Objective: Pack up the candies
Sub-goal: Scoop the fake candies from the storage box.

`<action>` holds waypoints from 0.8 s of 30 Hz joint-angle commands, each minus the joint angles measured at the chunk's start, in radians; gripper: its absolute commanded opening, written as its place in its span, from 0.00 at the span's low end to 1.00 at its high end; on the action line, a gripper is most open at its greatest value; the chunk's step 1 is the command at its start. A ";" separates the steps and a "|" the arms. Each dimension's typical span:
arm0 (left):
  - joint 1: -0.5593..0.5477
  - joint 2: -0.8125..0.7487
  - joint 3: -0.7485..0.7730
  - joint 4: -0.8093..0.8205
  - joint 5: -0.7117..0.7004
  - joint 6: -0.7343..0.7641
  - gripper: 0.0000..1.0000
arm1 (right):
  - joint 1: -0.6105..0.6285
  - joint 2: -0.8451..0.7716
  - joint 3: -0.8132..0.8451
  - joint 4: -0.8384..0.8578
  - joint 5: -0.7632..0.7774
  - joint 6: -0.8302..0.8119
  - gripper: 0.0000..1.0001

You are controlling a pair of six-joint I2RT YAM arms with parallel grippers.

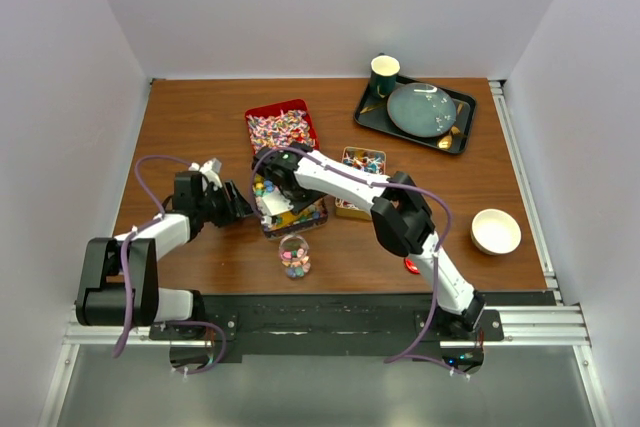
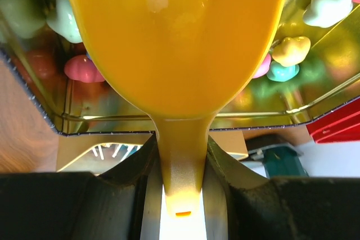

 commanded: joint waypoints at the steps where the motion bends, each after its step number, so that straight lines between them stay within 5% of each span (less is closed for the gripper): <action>1: 0.030 0.002 0.072 -0.018 0.006 0.011 0.56 | -0.013 0.008 0.038 -0.043 -0.280 -0.025 0.00; 17: 0.078 0.013 0.239 -0.157 0.021 0.094 0.59 | -0.100 -0.069 -0.071 -0.041 -0.504 -0.075 0.00; 24: 0.081 0.011 0.349 -0.201 0.069 0.146 0.64 | -0.169 -0.152 -0.079 0.068 -0.587 0.039 0.00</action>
